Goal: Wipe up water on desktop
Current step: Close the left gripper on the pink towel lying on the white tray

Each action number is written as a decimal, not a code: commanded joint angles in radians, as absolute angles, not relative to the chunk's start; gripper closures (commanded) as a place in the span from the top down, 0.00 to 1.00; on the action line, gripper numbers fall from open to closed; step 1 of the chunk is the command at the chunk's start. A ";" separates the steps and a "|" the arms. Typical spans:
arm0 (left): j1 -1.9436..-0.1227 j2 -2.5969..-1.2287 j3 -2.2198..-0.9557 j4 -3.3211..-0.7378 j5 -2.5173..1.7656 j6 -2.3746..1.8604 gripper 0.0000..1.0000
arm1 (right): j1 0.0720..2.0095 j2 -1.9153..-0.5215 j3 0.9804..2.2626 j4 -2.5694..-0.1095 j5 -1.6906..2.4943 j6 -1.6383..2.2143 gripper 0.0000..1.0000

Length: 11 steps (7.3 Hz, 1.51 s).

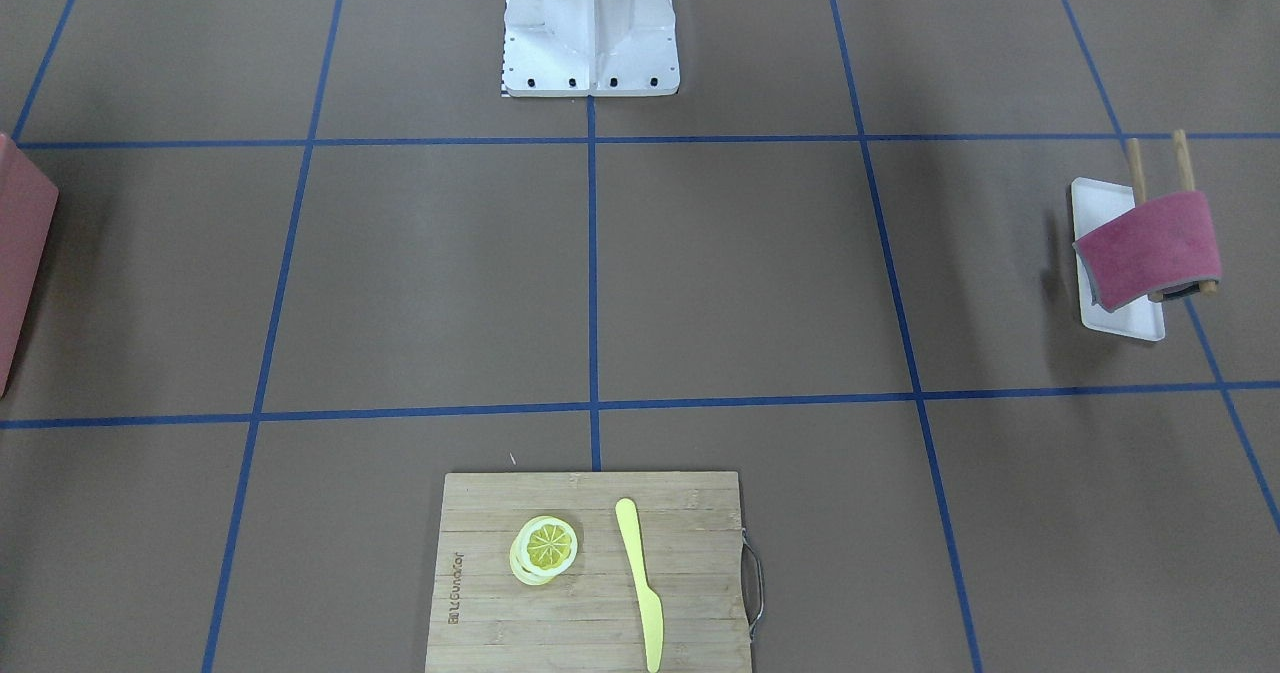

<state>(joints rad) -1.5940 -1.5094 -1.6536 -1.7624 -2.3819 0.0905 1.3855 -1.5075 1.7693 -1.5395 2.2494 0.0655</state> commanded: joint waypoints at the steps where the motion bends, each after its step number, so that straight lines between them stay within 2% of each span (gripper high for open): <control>1: -1.617 -1.523 -1.652 -1.947 -2.379 0.081 0.98 | 1.385 -1.505 1.847 -1.540 2.243 0.072 1.00; 7: -1.603 -1.485 -1.614 -2.071 -2.384 -0.019 0.98 | 1.388 -1.549 1.845 -1.476 2.232 0.141 1.00; 10: -1.446 -1.385 -1.611 -2.339 -2.375 -0.347 0.98 | 1.388 -1.552 1.844 -1.474 2.232 0.158 1.00; 11: -1.421 -1.378 -1.611 -2.350 -2.375 -0.385 0.98 | 1.388 -1.557 1.844 -1.470 2.232 0.158 1.00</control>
<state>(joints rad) -1.4673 -1.3980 -1.6112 -2.2987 -2.3770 -0.3030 1.3883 -1.5529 1.8447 -1.4731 2.2320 0.1565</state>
